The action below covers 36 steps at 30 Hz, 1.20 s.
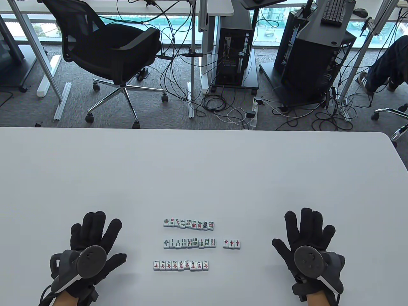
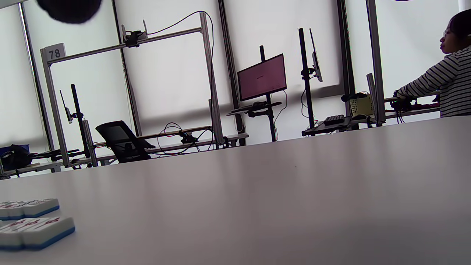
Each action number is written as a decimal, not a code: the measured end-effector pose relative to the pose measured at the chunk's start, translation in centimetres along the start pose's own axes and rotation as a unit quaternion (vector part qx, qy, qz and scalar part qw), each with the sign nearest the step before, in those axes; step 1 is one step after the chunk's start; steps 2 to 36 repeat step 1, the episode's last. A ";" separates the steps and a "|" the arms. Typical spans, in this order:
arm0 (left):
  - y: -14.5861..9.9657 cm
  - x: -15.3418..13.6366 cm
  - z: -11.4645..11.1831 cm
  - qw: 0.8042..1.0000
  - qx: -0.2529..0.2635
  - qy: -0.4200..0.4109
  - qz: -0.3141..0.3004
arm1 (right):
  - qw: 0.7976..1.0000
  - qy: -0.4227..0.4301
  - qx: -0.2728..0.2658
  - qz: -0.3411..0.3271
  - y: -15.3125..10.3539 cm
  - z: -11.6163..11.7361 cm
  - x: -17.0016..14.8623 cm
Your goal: Mahjong suit sorting
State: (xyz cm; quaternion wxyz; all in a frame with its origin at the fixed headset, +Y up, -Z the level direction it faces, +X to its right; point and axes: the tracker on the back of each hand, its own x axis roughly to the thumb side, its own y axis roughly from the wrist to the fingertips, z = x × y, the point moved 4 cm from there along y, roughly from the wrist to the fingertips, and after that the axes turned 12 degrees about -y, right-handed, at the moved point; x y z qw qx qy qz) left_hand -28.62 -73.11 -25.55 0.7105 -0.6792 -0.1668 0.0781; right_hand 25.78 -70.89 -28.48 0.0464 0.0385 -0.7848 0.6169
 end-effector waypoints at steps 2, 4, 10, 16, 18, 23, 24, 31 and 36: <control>0.0 0.0 0.0 1.000 0.000 0.000 0.000 | 1.000 0.000 0.000 -0.001 0.0 0.0 0.0; 0.0 0.0 0.0 1.000 0.000 0.000 0.000 | 1.000 0.000 0.000 -0.001 0.0 0.0 0.0; 0.0 0.0 0.0 1.000 0.000 0.000 0.000 | 1.000 0.000 0.000 -0.001 0.0 0.0 0.0; 0.0 0.0 0.0 1.000 0.000 0.000 0.000 | 1.000 0.000 0.000 -0.001 0.0 0.0 0.0; 0.0 0.0 0.0 1.000 0.000 0.000 0.000 | 1.000 0.000 0.000 -0.001 0.0 0.0 0.0; 0.0 0.0 0.0 1.000 0.000 0.000 0.000 | 1.000 0.000 0.000 -0.001 0.0 0.0 0.0; 0.0 0.0 0.0 1.000 0.000 0.000 0.000 | 1.000 0.000 0.000 -0.001 0.0 0.0 0.0; 0.0 0.0 0.0 1.000 0.000 0.000 0.000 | 1.000 0.000 0.000 -0.001 0.0 0.0 0.0; 0.0 0.0 0.0 1.000 0.000 0.000 0.000 | 1.000 0.000 0.000 -0.001 0.0 0.0 0.0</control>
